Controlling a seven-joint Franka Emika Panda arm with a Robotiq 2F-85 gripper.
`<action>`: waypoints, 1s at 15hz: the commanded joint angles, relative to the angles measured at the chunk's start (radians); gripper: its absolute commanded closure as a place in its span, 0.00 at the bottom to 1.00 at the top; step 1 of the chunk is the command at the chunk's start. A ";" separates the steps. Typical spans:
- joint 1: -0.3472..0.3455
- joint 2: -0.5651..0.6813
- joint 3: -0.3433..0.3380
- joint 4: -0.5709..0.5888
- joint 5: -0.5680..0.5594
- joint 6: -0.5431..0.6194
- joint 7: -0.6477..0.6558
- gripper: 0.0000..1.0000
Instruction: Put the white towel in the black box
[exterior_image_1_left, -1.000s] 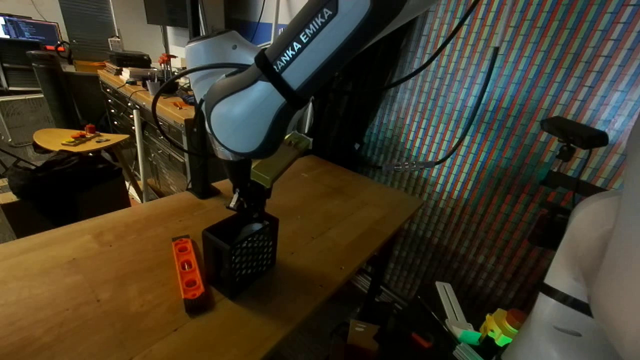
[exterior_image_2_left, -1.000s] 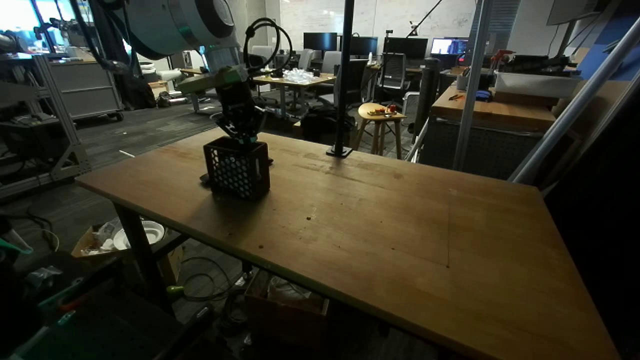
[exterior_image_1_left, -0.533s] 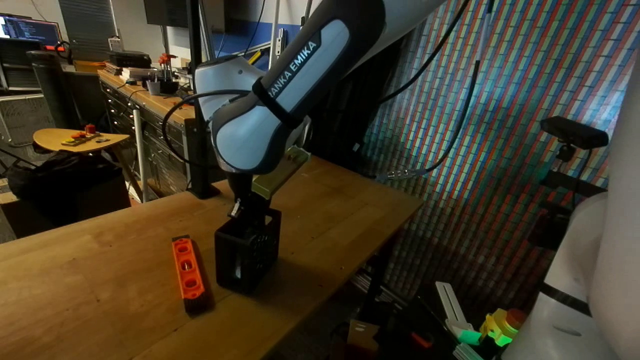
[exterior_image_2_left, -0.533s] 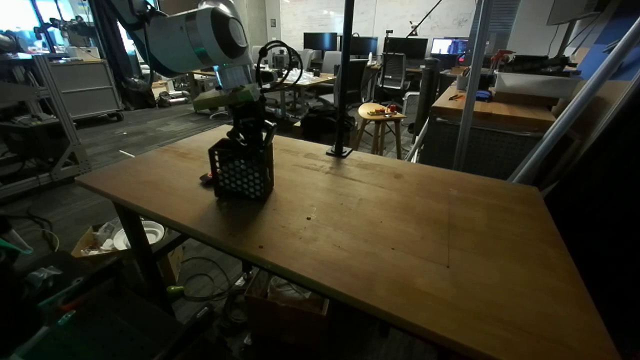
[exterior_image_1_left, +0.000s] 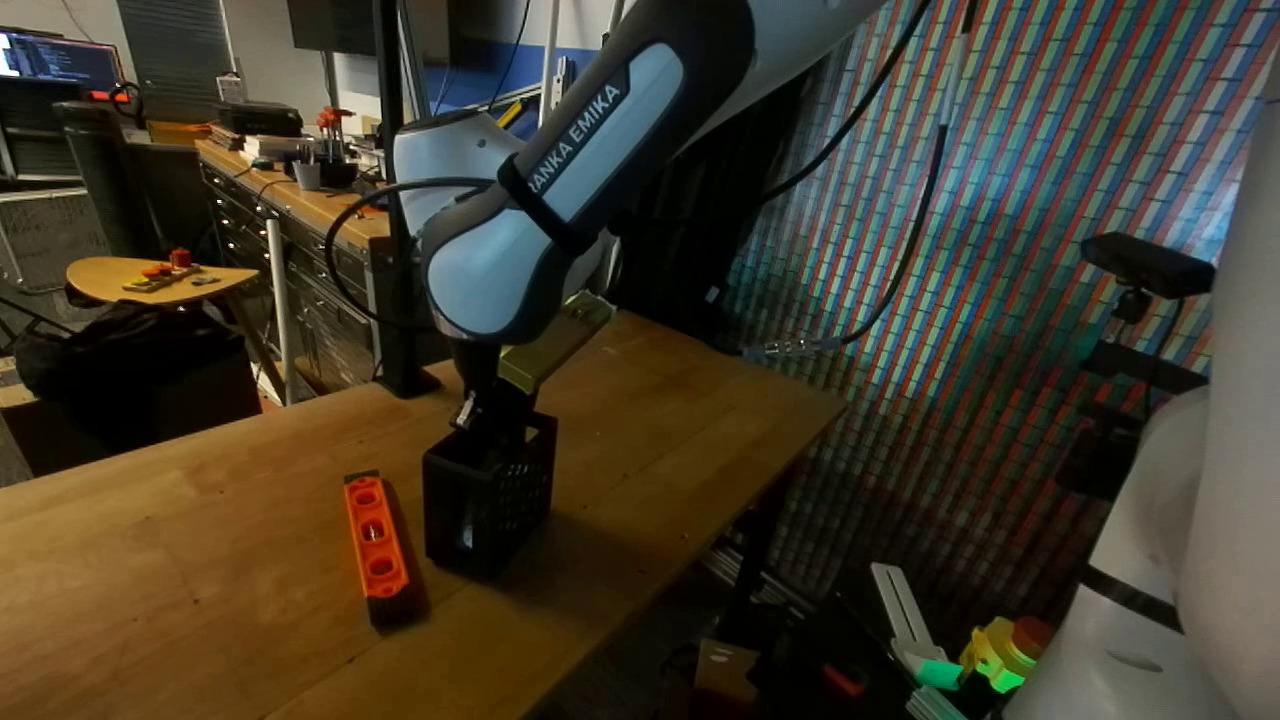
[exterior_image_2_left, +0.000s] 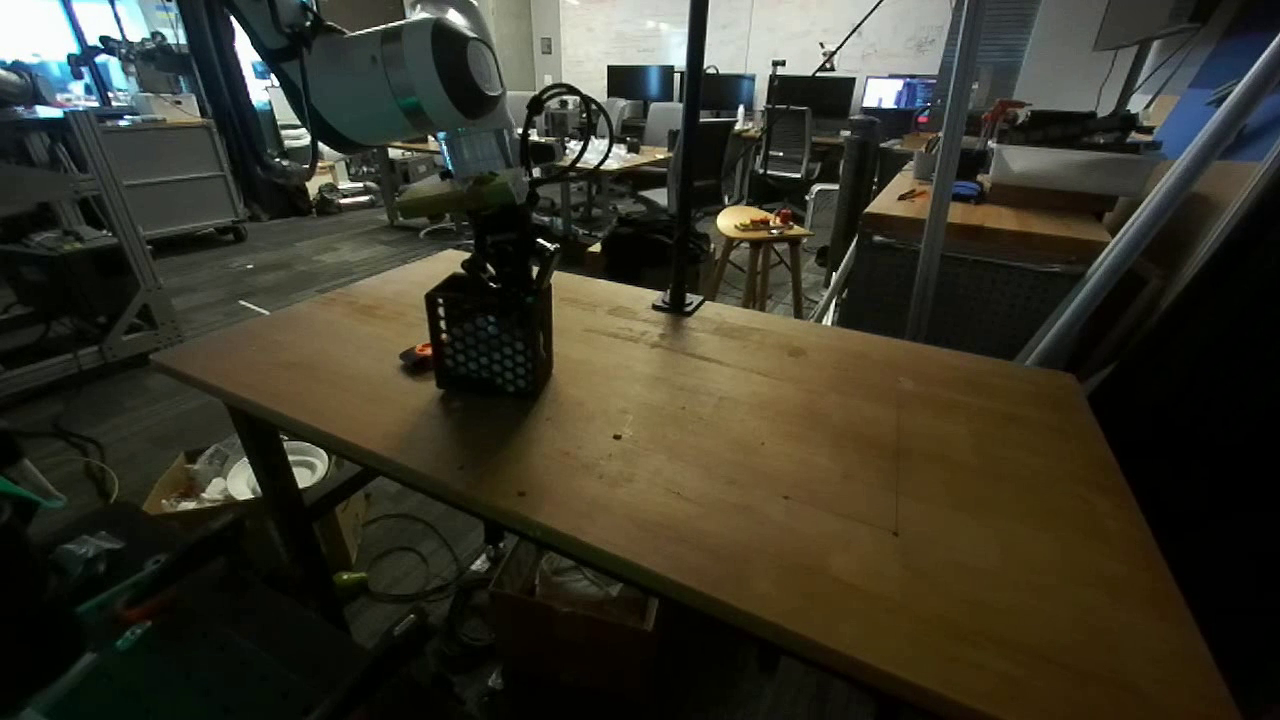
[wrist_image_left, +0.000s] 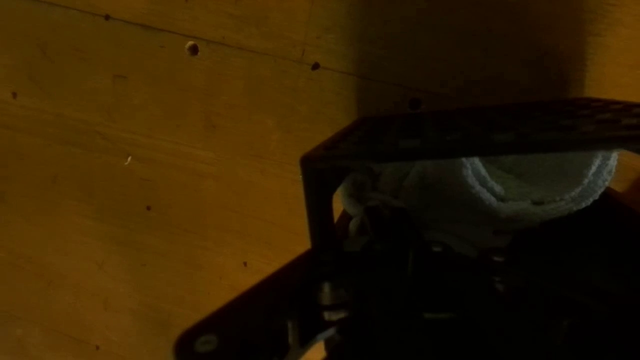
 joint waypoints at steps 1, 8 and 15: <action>0.004 0.015 -0.004 0.005 0.016 0.020 -0.015 0.90; 0.030 -0.123 -0.007 -0.019 -0.048 -0.053 0.033 0.90; 0.017 -0.310 0.028 -0.010 -0.082 -0.170 0.060 0.64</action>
